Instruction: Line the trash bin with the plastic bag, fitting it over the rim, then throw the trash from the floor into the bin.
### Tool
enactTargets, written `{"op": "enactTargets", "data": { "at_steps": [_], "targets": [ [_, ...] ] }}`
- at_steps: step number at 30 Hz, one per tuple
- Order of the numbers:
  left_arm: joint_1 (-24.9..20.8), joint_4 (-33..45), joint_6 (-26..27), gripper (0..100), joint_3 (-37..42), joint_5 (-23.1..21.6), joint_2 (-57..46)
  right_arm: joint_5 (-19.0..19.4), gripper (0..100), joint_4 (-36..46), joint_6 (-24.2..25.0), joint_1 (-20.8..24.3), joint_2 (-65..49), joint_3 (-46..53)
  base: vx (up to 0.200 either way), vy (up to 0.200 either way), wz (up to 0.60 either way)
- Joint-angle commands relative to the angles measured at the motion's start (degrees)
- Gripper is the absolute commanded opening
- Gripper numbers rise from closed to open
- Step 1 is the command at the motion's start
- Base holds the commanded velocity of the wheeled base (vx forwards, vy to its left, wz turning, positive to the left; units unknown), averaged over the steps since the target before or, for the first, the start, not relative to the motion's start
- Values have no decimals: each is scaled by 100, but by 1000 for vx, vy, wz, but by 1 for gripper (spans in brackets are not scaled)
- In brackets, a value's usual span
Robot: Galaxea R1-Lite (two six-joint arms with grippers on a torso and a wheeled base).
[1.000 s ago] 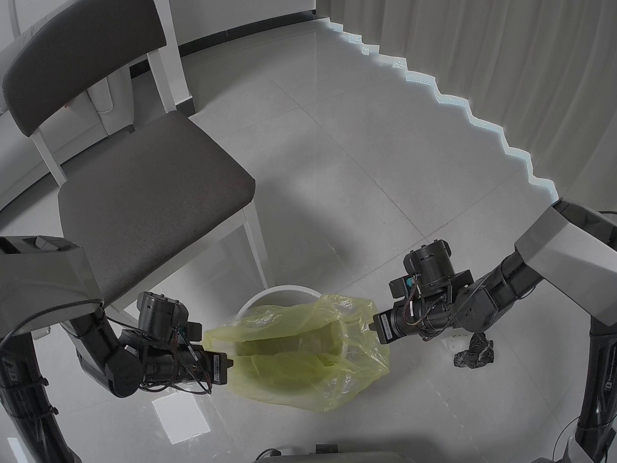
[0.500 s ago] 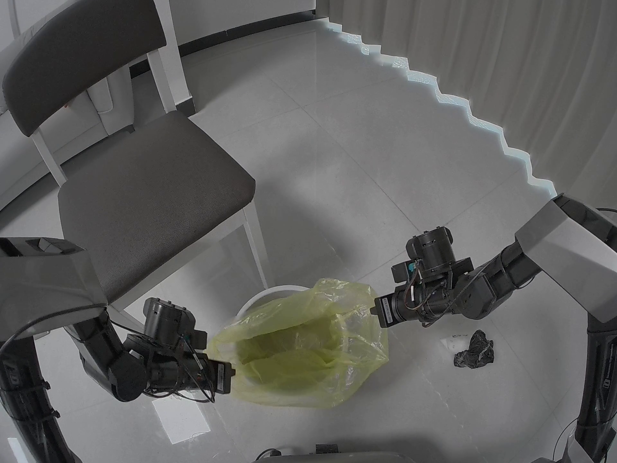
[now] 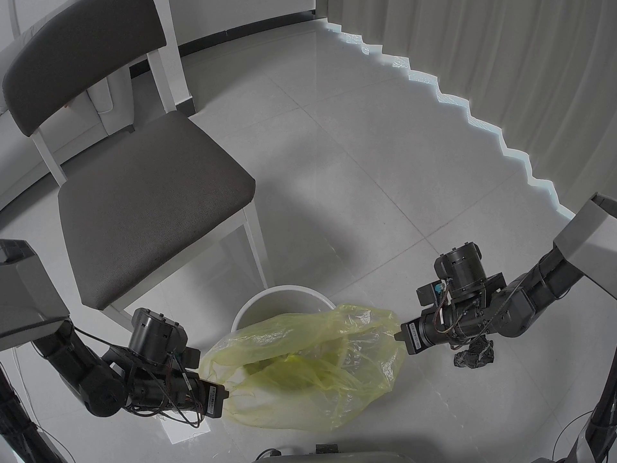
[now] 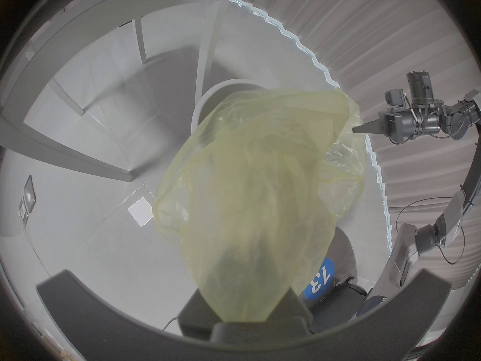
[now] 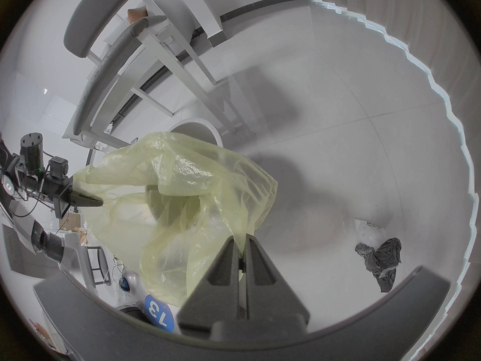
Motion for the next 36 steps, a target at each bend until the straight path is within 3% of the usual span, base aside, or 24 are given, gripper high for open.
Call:
{"op": "enactTargets", "data": {
  "at_steps": [1, 8, 14, 18, 24, 34, 35, 36],
  "targets": [
    [7, -51, 5, 0, 7, 29, 147, -5, 0, -12, -5, 4, -154, 122, 0, 0, 0],
    [481, -1009, 49, 0, -406, 47, 1343, 4, 0, -65, -5, -40, 672, -563, 0, 0, 0],
    [886, -1132, 181, 0, -1065, 38, 1949, 13, 0, 6, 48, -242, 1287, -1539, 0, 0, 0],
    [912, -1097, 163, 0, -1039, -6, 1597, 30, 0, 146, 56, -382, 1252, -1732, 0, 0, 0],
    [850, -1132, 172, 0, -749, -24, 1193, 101, 0, 129, 4, -409, 1024, -1284, 0, 0, 0],
    [613, -1141, 128, 0, -600, -6, 1158, 92, 0, 129, -14, -356, 795, -1012, 0, 0, 0],
    [613, -1159, 119, 0, -573, -15, 1149, 92, 100, 120, -23, -347, 760, -968, 0, 0, 0],
    [613, -1167, 119, 0, -547, -15, 1149, 92, 100, 94, -23, -338, 716, -932, 0, 0, 0]
  ]
}}
